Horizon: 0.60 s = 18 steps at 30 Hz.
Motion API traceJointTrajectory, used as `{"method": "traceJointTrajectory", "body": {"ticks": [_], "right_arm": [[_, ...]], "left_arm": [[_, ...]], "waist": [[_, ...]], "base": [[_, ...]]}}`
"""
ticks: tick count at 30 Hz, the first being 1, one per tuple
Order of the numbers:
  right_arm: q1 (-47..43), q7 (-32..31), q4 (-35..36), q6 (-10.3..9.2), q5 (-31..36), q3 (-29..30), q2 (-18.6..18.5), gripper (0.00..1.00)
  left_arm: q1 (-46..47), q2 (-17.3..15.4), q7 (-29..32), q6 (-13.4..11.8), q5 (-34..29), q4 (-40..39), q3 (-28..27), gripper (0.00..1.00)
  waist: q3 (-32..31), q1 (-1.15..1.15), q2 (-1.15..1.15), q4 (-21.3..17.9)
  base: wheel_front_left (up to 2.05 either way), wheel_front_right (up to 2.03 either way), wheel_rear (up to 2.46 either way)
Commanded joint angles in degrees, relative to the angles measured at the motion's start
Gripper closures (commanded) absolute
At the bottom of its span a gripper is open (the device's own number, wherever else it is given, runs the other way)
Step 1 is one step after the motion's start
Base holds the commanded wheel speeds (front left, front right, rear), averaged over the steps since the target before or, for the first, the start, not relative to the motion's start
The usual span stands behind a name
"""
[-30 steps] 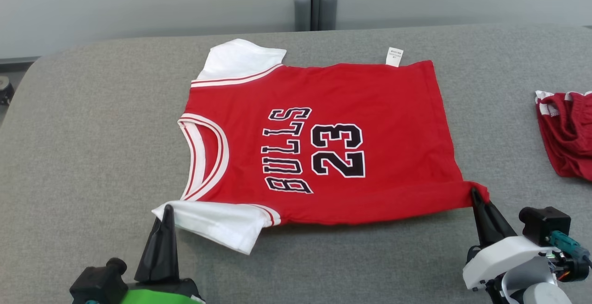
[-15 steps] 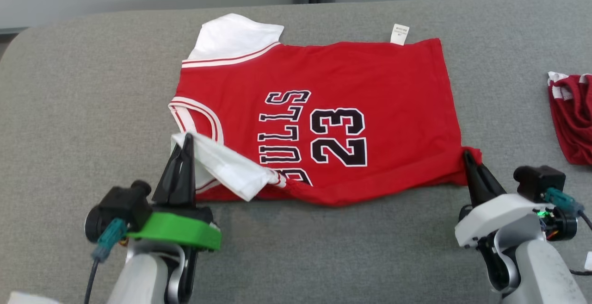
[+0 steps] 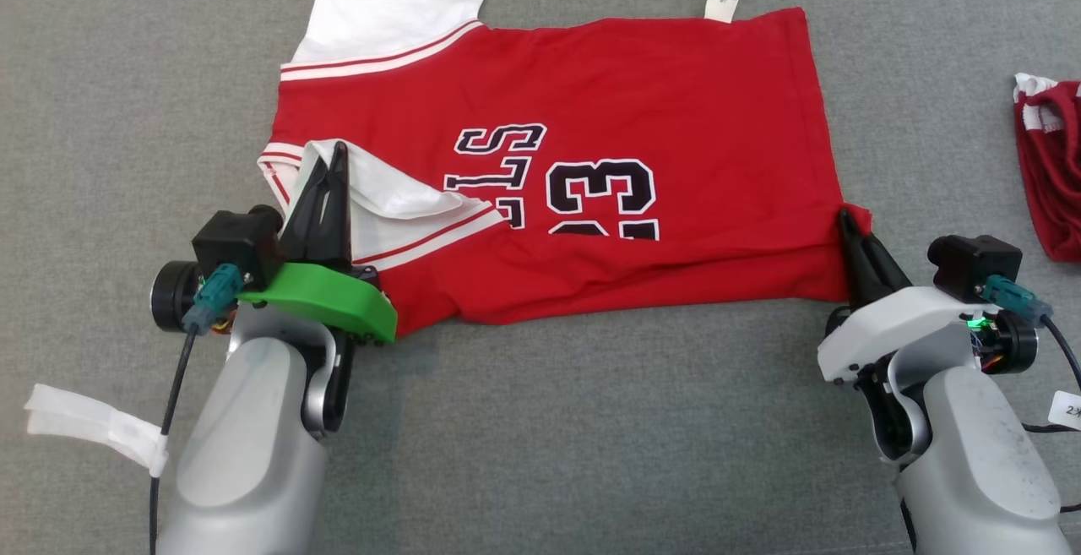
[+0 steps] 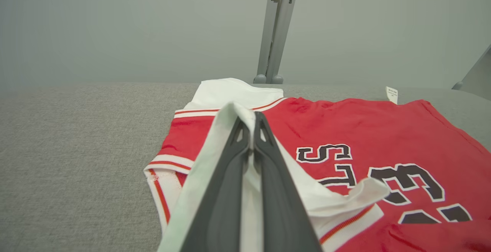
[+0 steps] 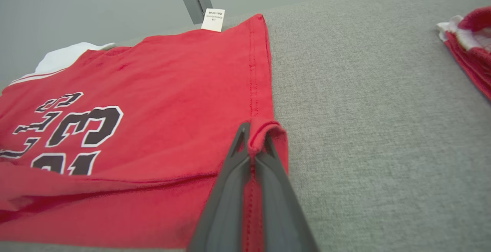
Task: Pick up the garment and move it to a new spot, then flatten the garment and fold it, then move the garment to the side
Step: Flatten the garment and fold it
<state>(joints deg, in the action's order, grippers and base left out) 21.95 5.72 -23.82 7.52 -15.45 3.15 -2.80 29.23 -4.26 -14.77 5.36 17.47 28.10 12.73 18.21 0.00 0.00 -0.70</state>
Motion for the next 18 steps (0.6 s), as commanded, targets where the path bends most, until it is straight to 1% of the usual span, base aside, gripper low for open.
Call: {"method": "traceJointTrajectory", "body": {"ticks": [1,2,3,4,5,6,7,12,18], "right_arm": [[0.8,0.7,-0.8,-0.07,-0.3,-0.1,-0.2,0.66],[1.3,1.3,-1.3,-0.07,-0.5,-0.3,-0.2,0.35],[1.6,2.0,-1.6,-0.07,-0.6,-0.4,-0.2,0.0],[2.0,2.9,-2.0,-0.07,-0.6,-0.5,-0.2,0.0],[2.2,3.4,-2.3,-0.07,-0.6,-0.7,-0.2,0.0],[2.4,4.1,-2.7,-0.07,-0.6,-0.8,-0.2,0.0],[2.5,4.5,-2.9,-0.07,-0.7,-0.9,-0.2,0.0],[2.7,6.4,-2.9,-0.07,1.2,-0.6,-0.2,0.0],[-0.1,7.8,0.8,-0.07,3.6,0.6,-0.2,0.0]], "left_arm": [[1.4,0.0,-0.5,-0.1,-0.4,0.6,-0.6,1.0],[1.9,0.0,-0.5,-0.4,-0.4,0.7,-1.2,1.0],[2.2,0.1,-0.4,-0.5,-0.5,0.3,-1.7,1.0],[2.3,0.2,-0.4,-0.7,-0.8,-0.4,-2.5,1.0],[2.1,0.2,-0.4,-0.8,-0.9,-0.8,-2.9,0.7],[1.8,0.3,-0.4,-0.8,-1.4,-1.2,-3.3,0.26],[1.5,0.4,-0.4,-0.7,-1.7,-1.5,-3.6,0.0],[-0.6,0.7,-0.4,-0.1,-2.5,-3.4,-4.8,0.0],[-5.5,1.0,-0.4,0.3,-1.9,-6.9,-6.6,0.0]], "waist": [[0.5,0.0,0.0,-0.4],[0.6,0.0,0.0,-0.4],[0.7,0.0,0.0,-0.4],[0.8,0.0,0.0,-0.5],[0.8,0.0,0.0,-0.5],[0.7,0.0,0.0,-0.5],[0.7,0.0,0.0,-0.5],[-0.1,0.0,0.0,-0.4],[-2.5,0.0,0.0,-0.2]], "base": [[0.0,0.0,0.0],[0.0,0.0,0.0],[0.0,0.0,0.0],[0.0,0.0,0.0],[0.0,0.0,0.0],[0.0,0.0,0.0],[0.0,0.0,0.0],[0.0,0.0,0.0],[0.0,0.0,0.0]]}}
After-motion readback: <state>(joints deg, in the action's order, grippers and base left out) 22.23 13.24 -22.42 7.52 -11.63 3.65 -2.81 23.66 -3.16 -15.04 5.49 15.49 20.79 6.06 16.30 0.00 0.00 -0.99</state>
